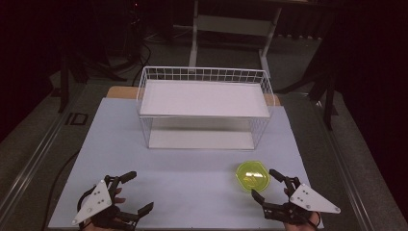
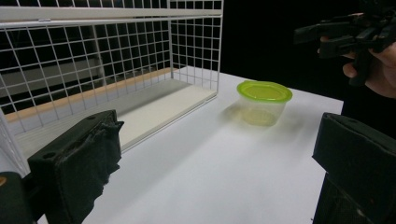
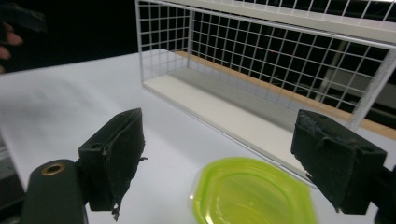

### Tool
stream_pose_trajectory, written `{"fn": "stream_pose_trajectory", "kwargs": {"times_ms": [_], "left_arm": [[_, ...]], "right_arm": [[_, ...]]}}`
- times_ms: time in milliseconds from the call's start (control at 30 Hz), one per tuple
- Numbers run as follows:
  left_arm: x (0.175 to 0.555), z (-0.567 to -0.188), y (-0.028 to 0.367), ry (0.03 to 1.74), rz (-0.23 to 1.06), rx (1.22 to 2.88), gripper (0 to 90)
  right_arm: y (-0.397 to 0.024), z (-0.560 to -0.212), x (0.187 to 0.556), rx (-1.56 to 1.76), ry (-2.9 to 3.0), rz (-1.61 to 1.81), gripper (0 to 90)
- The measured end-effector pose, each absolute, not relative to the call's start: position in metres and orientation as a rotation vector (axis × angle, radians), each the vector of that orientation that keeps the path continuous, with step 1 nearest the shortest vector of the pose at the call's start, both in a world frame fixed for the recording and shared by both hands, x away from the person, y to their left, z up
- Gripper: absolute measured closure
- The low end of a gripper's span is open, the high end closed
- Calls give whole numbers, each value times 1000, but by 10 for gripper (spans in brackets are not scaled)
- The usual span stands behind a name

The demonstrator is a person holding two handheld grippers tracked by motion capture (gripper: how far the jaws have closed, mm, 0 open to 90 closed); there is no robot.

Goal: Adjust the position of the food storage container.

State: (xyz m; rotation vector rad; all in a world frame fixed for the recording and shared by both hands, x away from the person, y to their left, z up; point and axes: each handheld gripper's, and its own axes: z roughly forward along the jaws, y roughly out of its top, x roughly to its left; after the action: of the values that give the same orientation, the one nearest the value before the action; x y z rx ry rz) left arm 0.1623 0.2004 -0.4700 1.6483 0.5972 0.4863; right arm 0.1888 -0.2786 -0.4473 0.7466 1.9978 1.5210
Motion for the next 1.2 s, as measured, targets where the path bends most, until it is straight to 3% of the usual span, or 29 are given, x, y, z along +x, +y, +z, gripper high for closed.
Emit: {"fn": "stream_pose_trajectory", "kwargs": {"times_ms": [667,1200], "left_arm": [[161,-468,202,598,498,1630,15],[160,-467,202,603,494,1614,15]], "right_arm": [[-266,-428,182,657,1947,1504,140],[-270,-393,222,657,1925,1498,119]]}}
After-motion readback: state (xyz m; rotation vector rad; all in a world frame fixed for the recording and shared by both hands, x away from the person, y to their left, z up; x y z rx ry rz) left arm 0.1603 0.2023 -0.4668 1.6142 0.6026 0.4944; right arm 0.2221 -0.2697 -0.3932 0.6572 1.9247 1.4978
